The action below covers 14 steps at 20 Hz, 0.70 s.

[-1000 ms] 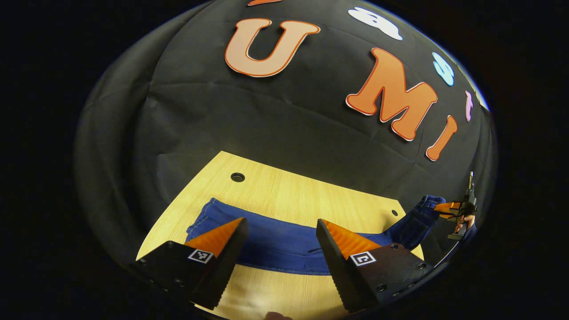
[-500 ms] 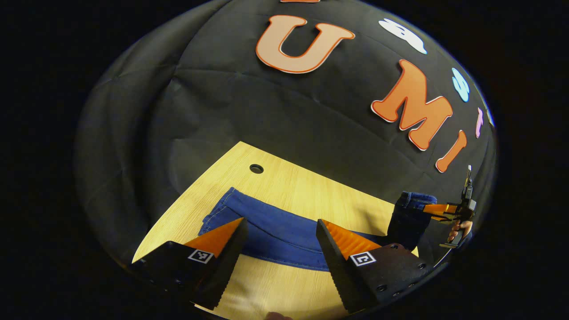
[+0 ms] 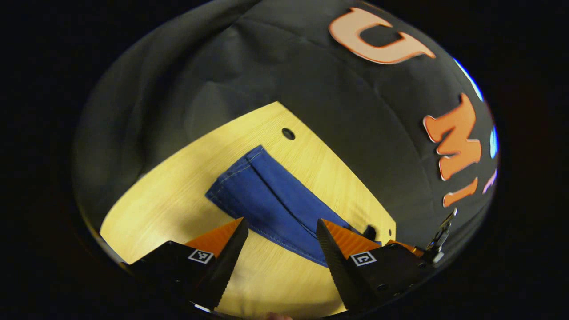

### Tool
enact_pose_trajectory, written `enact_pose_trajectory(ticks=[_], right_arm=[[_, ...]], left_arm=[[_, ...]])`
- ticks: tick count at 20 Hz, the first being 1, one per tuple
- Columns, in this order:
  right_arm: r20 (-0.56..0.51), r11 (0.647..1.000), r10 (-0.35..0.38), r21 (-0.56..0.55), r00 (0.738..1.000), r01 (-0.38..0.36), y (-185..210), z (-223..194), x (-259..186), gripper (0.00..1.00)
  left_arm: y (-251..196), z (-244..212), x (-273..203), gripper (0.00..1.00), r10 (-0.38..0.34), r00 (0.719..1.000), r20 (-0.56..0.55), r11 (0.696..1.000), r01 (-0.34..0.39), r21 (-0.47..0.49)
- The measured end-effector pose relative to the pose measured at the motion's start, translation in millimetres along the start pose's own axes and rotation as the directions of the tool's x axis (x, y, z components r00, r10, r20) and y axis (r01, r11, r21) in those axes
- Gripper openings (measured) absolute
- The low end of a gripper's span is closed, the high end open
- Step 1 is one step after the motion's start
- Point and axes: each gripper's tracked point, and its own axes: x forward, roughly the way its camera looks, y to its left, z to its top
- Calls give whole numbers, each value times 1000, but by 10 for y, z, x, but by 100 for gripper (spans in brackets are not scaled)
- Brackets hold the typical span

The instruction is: Grasp the waist and the cuffs of the jeans and fold them to make the two legs overlap; first hold the waist and fold one-third of the jeans toward the cuffs, then hold the cuffs and fold the remaining one-third in the same direction to finish folding.

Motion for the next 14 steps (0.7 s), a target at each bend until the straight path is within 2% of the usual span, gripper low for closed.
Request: enact_pose_trajectory(ticks=[1, 2, 3, 4, 6, 8, 9, 10, 14], right_arm=[[14, 1000, 3, 14, 1000, -4, 16, 61, -17, 57], [25, 1000, 4, 23, 1000, -5, 11, 106, -64, 53], [42, 1000, -6, 28, 999, 5, -31, 170, -126, 55], [62, 1000, -13, 28, 998, 11, -74, 250, -183, 68], [115, 999, -38, 20, 993, 36, -173, 420, -332, 73], [168, 998, -59, 28, 984, 55, -261, 579, -538, 74], [187, 998, -60, 34, 980, 55, -296, 646, -628, 74], [211, 997, -72, 48, 975, 64, -360, 723, -726, 74], [283, 994, -88, 87, 955, 66, -471, 926, -1037, 74]], left_arm=[[67, -13, 41, 96, 1, 1000, -21, 998, -3, -60], [113, -25, 85, 95, -10, 999, -34, 995, 6, -103], [173, -58, 99, 100, -7, 999, -53, 989, 0, -145], [243, -63, 124, 95, 0, 998, -70, 982, -13, -186], [441, -29, 262, 96, 16, 995, -101, 954, -46, -296], [535, 12, 402, 96, 0, 993, -119, 924, -45, -380], [611, 18, 474, 92, 8, 992, -123, 916, -57, -397], [676, -9, 540, 95, 20, 991, -132, 911, -72, -406], [798, -48, 774, 95, 82, 983, -162, 903, -142, -406]])
